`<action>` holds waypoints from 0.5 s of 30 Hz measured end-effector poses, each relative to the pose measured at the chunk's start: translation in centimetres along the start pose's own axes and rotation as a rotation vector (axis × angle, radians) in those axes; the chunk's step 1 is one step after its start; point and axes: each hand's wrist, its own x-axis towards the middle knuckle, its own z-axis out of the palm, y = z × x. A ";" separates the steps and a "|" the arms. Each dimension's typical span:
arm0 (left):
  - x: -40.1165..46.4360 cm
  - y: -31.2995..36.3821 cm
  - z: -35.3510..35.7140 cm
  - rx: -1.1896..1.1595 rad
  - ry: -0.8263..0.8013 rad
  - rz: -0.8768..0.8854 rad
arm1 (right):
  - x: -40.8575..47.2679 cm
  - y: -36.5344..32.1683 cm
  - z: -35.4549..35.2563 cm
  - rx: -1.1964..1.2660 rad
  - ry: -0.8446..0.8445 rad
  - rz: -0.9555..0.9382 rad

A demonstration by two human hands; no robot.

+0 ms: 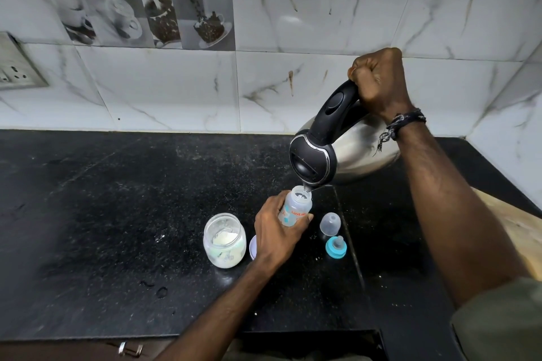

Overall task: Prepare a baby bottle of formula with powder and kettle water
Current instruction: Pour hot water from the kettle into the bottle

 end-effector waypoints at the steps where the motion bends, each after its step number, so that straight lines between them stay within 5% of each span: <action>1: 0.0 0.0 0.0 0.002 -0.003 -0.001 | 0.0 0.0 0.0 -0.001 -0.001 -0.002; 15: -0.1 0.0 -0.2 0.017 0.000 0.010 | -0.2 -0.1 -0.1 -0.013 0.001 -0.014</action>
